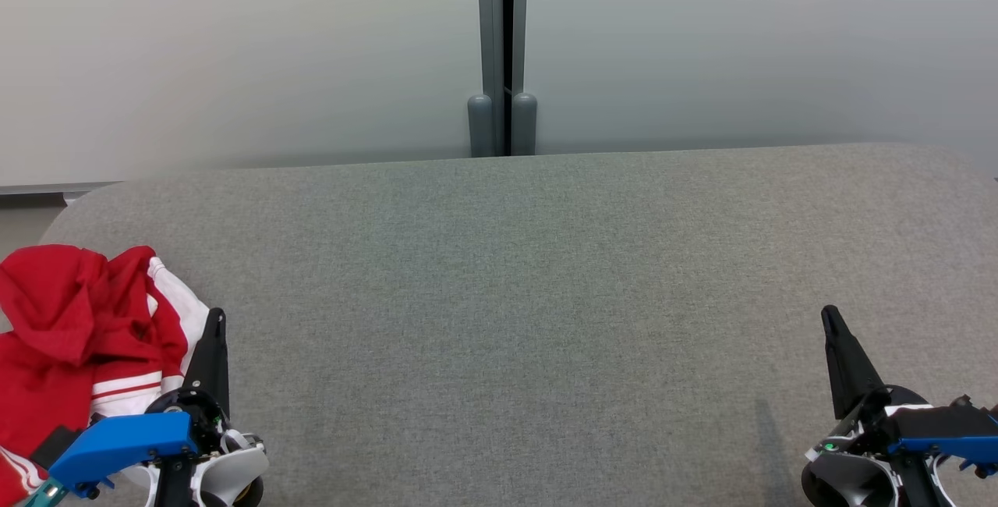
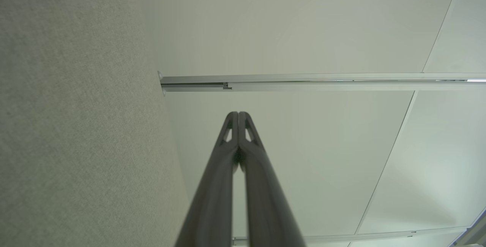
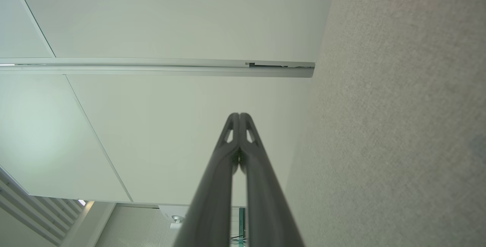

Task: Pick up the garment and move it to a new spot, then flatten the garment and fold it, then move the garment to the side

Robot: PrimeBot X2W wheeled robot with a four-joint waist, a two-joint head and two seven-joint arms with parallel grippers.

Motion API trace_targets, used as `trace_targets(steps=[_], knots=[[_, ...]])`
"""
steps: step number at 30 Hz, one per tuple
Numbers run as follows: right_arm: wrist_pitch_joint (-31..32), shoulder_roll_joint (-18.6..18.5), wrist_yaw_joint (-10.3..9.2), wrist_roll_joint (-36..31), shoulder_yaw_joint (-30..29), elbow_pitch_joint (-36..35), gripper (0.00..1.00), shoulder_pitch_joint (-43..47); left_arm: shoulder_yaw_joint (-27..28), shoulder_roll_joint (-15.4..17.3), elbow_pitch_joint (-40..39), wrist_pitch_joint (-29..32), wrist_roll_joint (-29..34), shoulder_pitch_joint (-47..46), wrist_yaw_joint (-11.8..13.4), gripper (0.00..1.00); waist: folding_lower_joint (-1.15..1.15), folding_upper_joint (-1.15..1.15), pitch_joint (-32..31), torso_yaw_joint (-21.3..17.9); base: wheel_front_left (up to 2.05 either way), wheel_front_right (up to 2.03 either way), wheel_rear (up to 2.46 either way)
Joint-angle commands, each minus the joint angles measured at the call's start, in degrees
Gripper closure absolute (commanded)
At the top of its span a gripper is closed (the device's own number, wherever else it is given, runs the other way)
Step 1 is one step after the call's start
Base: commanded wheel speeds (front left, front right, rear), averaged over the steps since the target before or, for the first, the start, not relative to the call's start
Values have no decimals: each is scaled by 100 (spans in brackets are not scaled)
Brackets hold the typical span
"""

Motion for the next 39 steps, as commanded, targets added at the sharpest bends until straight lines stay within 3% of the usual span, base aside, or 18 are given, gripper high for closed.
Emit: trace_targets(steps=[1, 18, 19, 31, 39], knots=[[5, 9, 3, 10, -5, 3, 100, -84, 2, -3, -17, 11, 0, -67, -29, 100, 0, 0, 0, 0, 0, 0, 0], [5, 9, 3, 10, -5, 2, 100, -85, 1, -3, -17, 11, 0, -67, -29, 100, 0, 0, 0, 0, 0, 0, 0], [0, 1, 1, -1, 2, 17, 0, 10, -1, -2, 19, -3, 0, 8, 2, 0, 0, 0, 0, 0, 0, 0, 0], [-296, -63, 0, -351, 227, -53, 0, 33, -244, 54, -51, -288, 236, -30, 1, 0, 0, 0, 4, 0, 0, 0, 0], [-514, -119, 0, -1183, 262, -173, 0, -4, -301, 84, -218, -518, 902, -57, 0, 0, 0, 0, 1, -3, 0, 0, 0]])
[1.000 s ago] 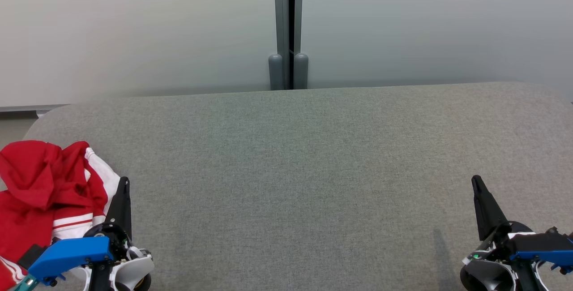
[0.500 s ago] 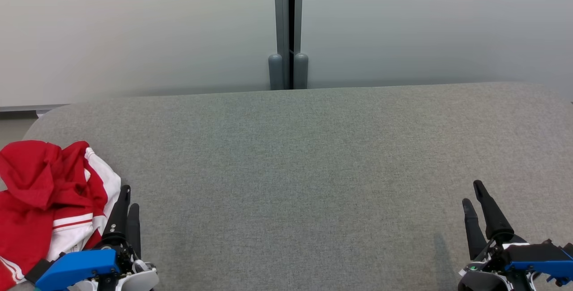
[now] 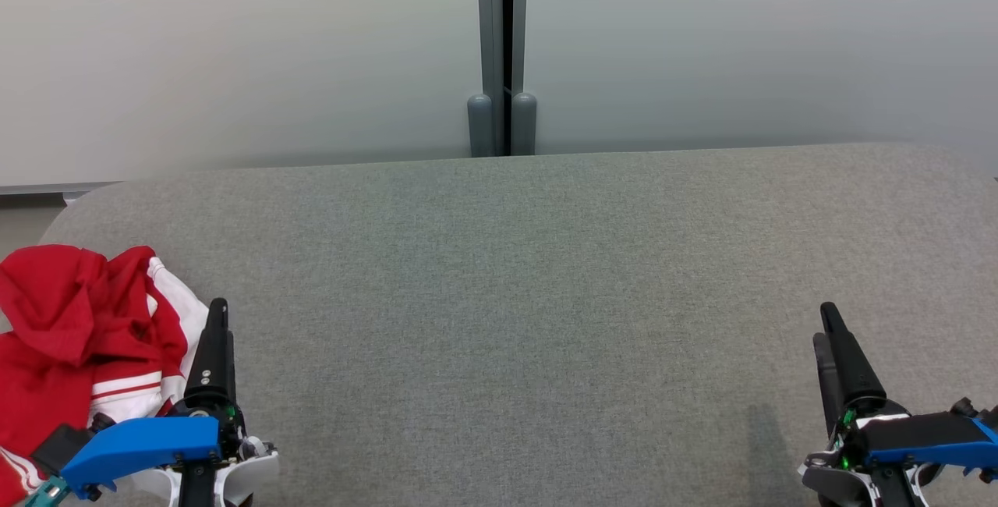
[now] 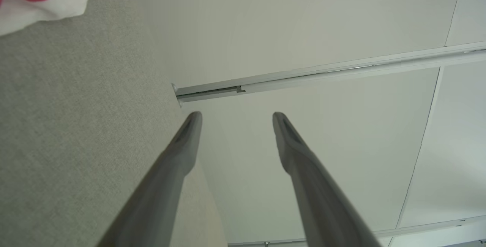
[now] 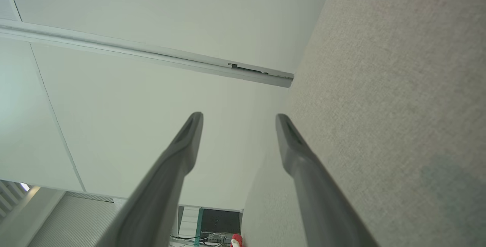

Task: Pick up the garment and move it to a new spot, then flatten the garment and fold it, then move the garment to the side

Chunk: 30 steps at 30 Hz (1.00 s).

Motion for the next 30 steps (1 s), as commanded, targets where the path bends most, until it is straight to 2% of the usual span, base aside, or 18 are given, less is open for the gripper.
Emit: trace_targets(steps=[1, 8, 30], knots=[[-77, -76, 9, -329, 13, -148, 0, -154, -17, 45, -172, -72, 273, -175, -7, 0, 0, 0, -1, -1, 0, 0, 0], [-244, -101, 10, -1415, 57, -291, 0, -127, -138, 106, -283, -239, 1184, -149, -7, 0, 0, 0, -7, 2, 0, 0, 0], [-677, -180, 11, -4041, 257, -380, 0, -10, -610, 301, -208, -672, 3754, 17, -10, 0, 0, 0, -71, -4, 0, 0, 0]])
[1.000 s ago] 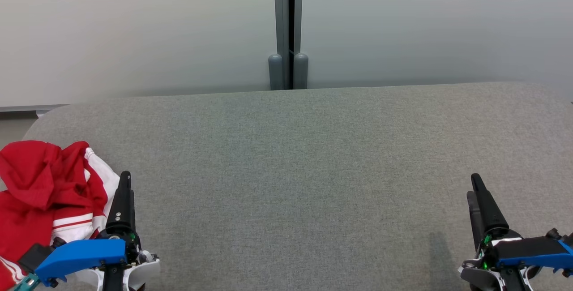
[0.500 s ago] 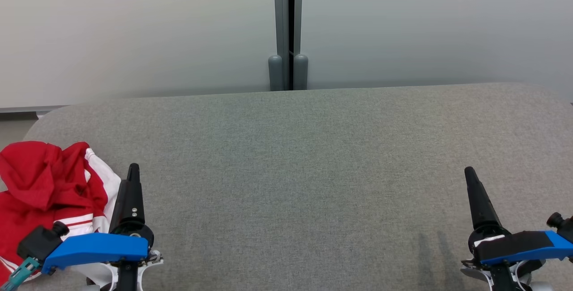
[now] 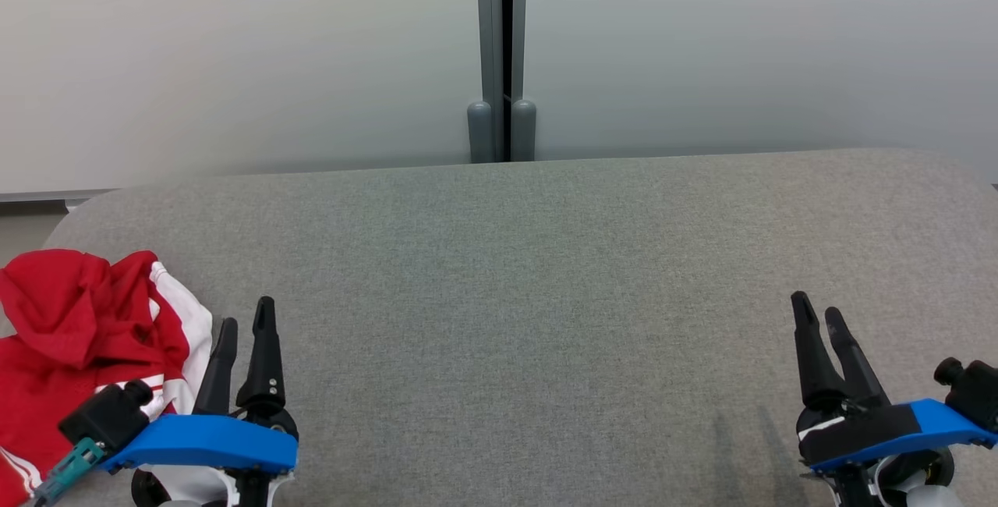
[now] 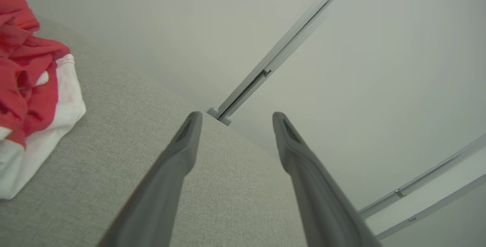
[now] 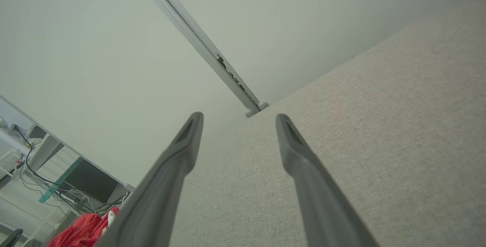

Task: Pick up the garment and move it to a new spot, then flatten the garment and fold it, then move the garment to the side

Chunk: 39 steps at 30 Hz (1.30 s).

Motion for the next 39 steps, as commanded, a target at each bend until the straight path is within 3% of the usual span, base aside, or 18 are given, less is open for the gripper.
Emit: trace_targets(steps=[1, 15, 39], knots=[[-56, -55, 10, -222, 20, -65, 0, -8, -38, 66, -38, -52, 200, -63, -10, 0, 0, 0, -4, 1, 0, 0, 0], [-227, -10, 11, -1389, 99, 8, 0, 46, -214, 99, 245, -290, 1314, -45, 8, 0, 0, 0, -33, 22, 0, 0, 0], [-163, 57, 13, -2623, 191, 132, 0, 110, -336, 133, 623, -640, 2636, -94, 46, 0, 0, 0, -55, 49, 0, 0, 0]])
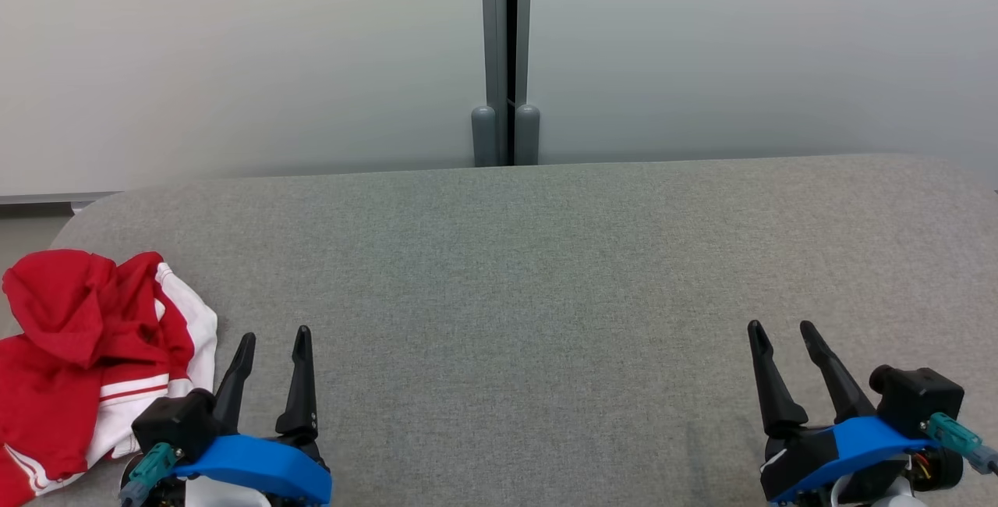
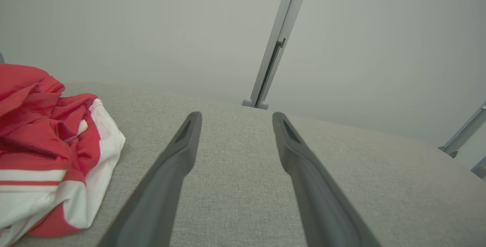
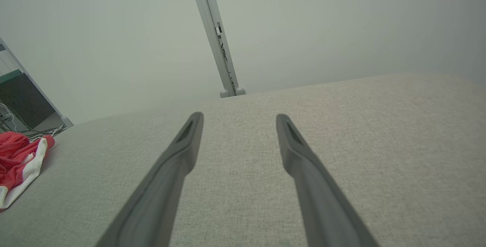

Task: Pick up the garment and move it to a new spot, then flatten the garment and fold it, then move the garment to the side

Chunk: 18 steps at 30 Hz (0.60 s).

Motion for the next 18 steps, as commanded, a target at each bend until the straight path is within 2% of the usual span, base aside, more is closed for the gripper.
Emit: trace_targets(steps=[1, 18], knots=[[8, 5, 12, -149, 13, -12, 0, 16, -25, 48, 22, -52, 136, -102, 7, 0, 0, 0, -2, 1, 0, 0, 0], [50, 64, 8, -790, -24, -87, 0, 103, -34, 80, 323, -260, 780, -159, 1, 0, 0, 0, -17, 13, 0, 0, 0]])
